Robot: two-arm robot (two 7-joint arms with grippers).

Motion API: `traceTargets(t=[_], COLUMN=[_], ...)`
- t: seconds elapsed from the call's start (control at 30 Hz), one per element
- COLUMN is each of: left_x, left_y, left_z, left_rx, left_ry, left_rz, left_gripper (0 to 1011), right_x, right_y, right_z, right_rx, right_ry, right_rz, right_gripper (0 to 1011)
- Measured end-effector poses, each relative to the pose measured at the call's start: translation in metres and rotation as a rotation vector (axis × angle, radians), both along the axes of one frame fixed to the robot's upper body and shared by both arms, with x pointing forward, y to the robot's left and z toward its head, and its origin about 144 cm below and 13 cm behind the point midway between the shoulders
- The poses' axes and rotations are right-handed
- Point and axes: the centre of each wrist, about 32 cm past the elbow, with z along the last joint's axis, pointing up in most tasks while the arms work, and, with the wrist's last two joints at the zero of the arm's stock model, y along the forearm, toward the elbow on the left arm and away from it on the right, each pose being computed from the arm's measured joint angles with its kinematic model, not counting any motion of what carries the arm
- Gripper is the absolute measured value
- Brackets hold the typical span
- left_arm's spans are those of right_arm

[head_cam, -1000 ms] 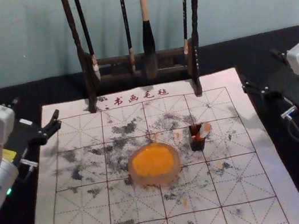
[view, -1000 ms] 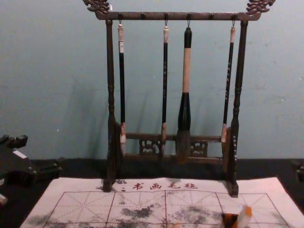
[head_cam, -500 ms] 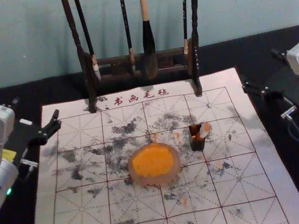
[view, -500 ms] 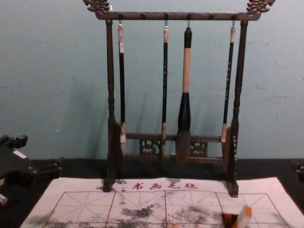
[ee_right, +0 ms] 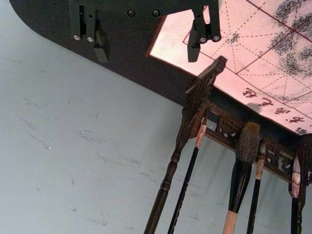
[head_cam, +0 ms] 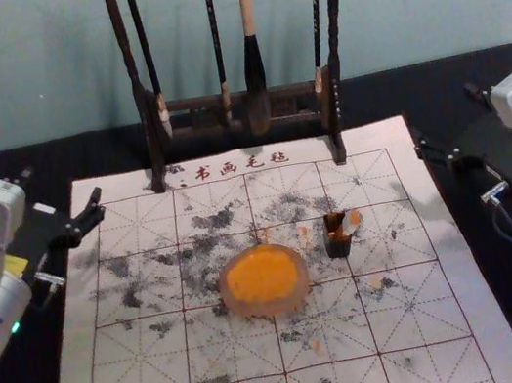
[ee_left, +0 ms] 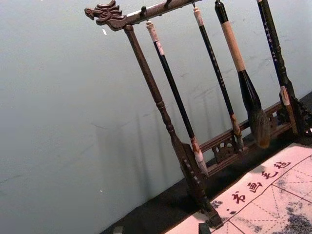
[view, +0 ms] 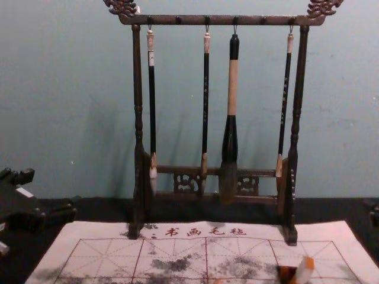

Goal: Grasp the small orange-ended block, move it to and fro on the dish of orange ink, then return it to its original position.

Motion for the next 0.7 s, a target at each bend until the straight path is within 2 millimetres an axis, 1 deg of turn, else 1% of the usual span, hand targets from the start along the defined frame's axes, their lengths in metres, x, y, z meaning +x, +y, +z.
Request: traceTargets(t=[0.7], left_x=[0.0000], left_y=[0.0000], left_z=[0.0000], left_rx=[0.000], left_ry=[0.000], left_rz=[0.000], left_gripper=[1001], right_x=[0.0000], right_y=[0.0000], right_z=[0.0000], right_rx=[0.000], right_ry=[0.000], right_rz=[0.000], right_gripper=[1002])
